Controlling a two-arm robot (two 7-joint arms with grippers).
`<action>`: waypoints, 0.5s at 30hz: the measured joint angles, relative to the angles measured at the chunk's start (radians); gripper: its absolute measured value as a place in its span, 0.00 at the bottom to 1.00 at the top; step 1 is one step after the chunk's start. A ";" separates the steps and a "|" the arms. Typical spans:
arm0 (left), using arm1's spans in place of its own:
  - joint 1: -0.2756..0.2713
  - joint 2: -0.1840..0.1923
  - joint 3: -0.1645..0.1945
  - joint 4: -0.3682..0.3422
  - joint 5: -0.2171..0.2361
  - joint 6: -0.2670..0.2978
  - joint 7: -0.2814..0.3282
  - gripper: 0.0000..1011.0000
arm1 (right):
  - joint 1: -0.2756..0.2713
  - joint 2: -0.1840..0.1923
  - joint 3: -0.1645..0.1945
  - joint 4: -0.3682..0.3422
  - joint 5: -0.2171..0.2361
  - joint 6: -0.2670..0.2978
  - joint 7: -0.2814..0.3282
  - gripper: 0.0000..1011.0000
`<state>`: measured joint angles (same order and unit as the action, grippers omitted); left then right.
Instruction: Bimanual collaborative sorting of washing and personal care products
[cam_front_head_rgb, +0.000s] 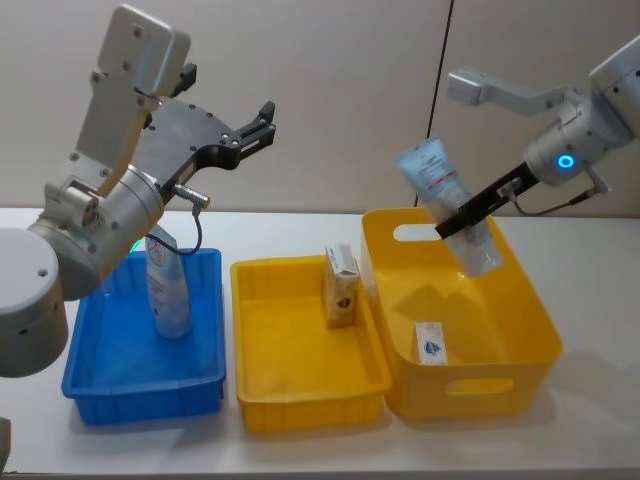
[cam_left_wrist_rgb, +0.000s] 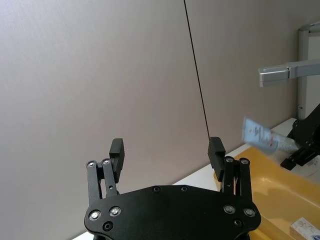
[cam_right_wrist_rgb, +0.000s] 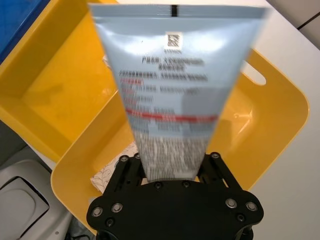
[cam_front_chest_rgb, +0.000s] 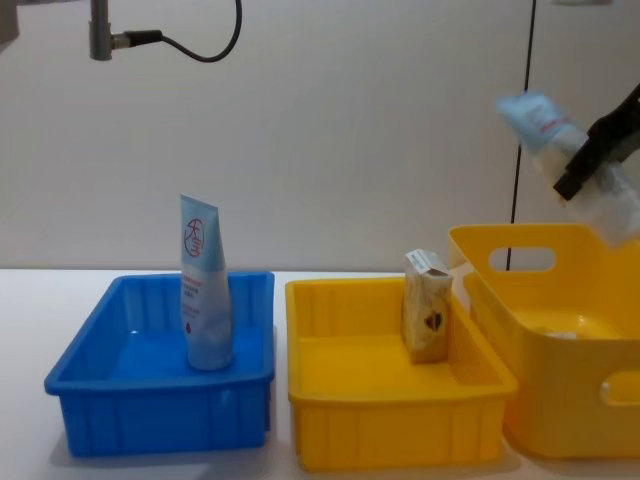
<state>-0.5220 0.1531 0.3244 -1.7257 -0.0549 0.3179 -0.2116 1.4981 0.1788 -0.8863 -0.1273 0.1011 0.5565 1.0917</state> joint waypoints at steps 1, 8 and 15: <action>0.000 0.000 0.000 0.000 0.000 0.000 0.000 0.99 | 0.001 -0.001 0.000 0.002 0.000 0.000 0.000 0.38; 0.000 0.000 0.000 0.000 0.000 0.000 0.000 0.99 | 0.003 -0.002 -0.002 0.007 -0.001 -0.001 0.002 0.62; 0.000 0.000 0.000 0.000 0.000 0.000 0.000 0.99 | 0.004 -0.003 -0.002 0.010 -0.001 -0.002 0.003 0.83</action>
<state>-0.5220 0.1532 0.3244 -1.7258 -0.0549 0.3180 -0.2116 1.5021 0.1756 -0.8886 -0.1170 0.0997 0.5549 1.0944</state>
